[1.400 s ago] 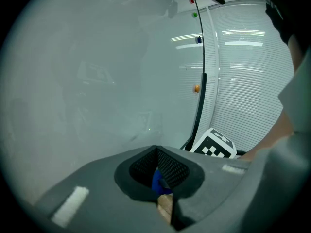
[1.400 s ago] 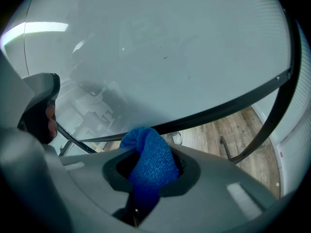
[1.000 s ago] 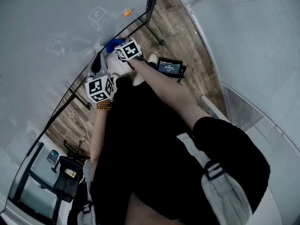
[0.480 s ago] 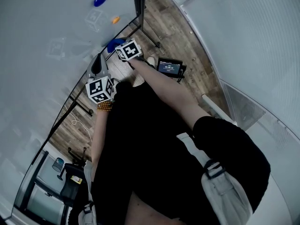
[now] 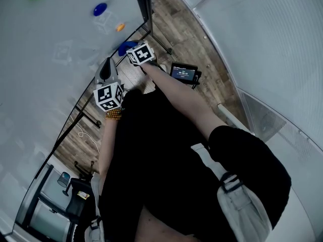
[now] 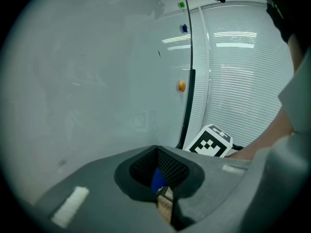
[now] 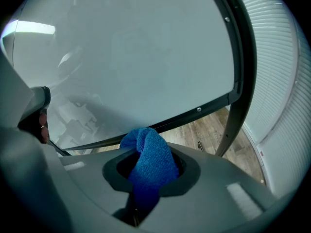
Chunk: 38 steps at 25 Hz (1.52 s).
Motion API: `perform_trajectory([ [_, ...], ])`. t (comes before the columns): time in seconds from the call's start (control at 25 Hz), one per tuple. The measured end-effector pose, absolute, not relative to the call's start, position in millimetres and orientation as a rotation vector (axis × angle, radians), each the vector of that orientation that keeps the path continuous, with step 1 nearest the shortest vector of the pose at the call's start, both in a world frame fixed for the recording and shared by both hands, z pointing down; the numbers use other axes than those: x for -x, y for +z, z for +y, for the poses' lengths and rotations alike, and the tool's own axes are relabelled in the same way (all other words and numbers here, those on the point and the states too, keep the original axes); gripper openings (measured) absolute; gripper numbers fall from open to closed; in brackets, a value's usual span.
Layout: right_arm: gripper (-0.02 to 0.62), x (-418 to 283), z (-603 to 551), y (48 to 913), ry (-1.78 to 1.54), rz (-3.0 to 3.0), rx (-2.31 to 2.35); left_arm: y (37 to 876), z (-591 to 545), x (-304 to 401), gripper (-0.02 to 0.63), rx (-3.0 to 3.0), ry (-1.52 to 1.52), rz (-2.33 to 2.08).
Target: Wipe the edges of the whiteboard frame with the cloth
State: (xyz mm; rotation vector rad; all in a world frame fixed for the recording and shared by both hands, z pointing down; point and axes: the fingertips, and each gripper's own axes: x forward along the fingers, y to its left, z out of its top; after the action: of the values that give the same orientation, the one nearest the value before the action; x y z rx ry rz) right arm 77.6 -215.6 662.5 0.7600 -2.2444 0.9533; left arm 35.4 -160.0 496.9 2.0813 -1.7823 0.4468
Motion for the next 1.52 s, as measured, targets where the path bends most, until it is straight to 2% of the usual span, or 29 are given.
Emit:
perform_trajectory([
  [0.64, 0.087, -115.5, -249.7, 663.5, 0.987, -2.214, -0.941, 495.8, -162.9, -44.6, 0.098, -2.115, 0.450, -1.775],
  [1.52, 0.087, -183.6, -305.7, 652.1, 0.816, -2.178, -1.206, 491.8, -153.8, -53.4, 0.098, -2.148, 0.474, -1.774],
])
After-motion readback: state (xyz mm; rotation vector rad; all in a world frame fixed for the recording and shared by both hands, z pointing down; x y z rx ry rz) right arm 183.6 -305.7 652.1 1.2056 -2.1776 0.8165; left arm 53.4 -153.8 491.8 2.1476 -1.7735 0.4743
